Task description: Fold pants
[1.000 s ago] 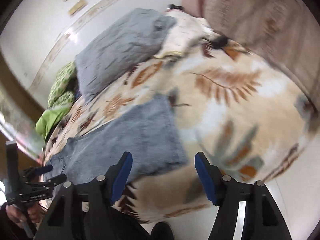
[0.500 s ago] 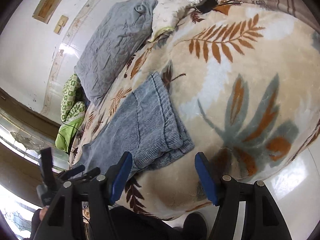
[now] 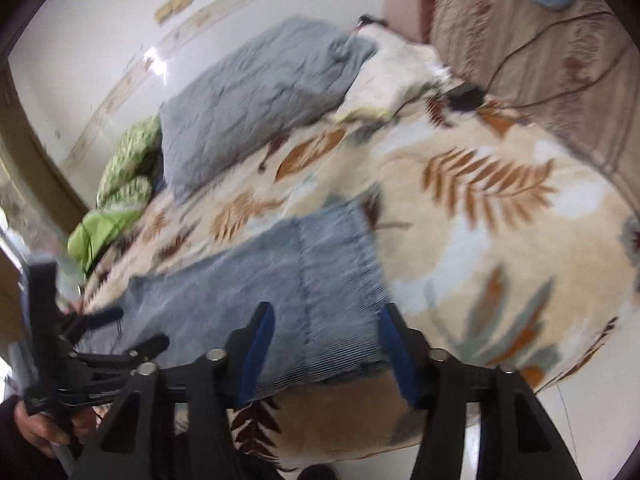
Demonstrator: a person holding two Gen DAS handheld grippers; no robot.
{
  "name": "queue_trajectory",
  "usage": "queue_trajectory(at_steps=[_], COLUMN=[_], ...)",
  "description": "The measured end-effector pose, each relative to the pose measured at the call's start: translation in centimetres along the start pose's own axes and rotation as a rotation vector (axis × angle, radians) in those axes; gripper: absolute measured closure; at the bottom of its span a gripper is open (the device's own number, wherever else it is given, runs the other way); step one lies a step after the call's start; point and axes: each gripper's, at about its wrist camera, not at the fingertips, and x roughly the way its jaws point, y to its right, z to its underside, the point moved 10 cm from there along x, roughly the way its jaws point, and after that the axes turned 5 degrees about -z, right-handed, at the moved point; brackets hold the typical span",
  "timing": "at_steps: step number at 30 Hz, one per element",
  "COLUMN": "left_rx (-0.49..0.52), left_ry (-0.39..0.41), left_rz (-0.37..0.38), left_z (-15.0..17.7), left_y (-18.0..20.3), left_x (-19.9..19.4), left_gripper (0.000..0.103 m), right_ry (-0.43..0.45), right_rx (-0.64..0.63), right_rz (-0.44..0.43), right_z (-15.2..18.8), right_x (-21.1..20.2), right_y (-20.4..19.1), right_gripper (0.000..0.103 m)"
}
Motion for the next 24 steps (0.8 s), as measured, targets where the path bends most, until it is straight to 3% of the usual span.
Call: queue_trajectory(at_steps=[1, 5, 14, 24], left_rx=[-0.005, -0.040, -0.073, -0.173], left_ry=[0.000, 0.003, 0.121, 0.153], left_rz=[-0.003, 0.001, -0.023, -0.034], left_z=[0.0, 0.2, 0.0, 1.4], left_y=[-0.1, -0.8, -3.4, -8.4], left_x=[0.0, -0.1, -4.5, -7.0], left_gripper=[0.011, 0.011, 0.011, 0.011], right_ry=[-0.025, -0.110, -0.089, -0.107], right_rx=[-0.004, -0.025, -0.049, -0.141], right_rz=[-0.005, 0.034, 0.025, -0.001], right_z=[0.5, 2.5, 1.5, 1.7], right_x=[0.8, 2.9, 1.2, 1.5], right_y=[-0.3, 0.1, -1.0, -6.6], right_gripper=[0.059, 0.062, 0.065, 0.065])
